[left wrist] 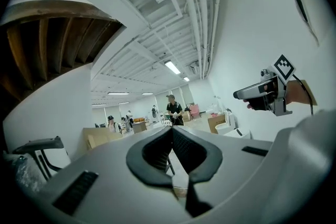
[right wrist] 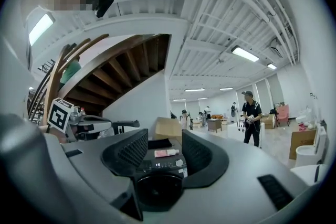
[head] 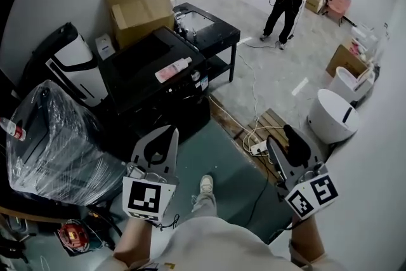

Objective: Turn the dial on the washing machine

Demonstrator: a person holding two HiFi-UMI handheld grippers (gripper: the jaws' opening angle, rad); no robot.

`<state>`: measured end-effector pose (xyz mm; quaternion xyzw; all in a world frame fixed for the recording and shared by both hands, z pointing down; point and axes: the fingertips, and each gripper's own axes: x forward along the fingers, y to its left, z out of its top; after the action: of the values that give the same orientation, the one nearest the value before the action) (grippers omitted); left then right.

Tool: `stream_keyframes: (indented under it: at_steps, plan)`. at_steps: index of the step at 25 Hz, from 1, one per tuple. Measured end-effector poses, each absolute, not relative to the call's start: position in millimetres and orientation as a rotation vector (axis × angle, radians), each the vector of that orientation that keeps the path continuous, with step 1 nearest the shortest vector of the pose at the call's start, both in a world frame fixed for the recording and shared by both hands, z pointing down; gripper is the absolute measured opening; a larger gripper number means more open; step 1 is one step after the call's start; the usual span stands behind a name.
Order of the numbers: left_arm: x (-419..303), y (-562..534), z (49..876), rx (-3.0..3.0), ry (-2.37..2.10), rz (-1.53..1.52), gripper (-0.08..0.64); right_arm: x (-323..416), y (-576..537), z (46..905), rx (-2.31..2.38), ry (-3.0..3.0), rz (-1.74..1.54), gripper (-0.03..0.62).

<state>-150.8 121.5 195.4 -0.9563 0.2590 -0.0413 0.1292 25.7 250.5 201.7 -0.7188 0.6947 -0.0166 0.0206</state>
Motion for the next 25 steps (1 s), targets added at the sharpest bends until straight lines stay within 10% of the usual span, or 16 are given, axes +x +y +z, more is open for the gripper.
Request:
stream_keyframes:
  at_steps: [25]
  plan:
    - [-88.2, -117.5, 227.4, -2.756, 0.748, -0.305, 0.02, 77.2, -38.3, 219.7, -2.118, 2.295, -0.164, 0.222]
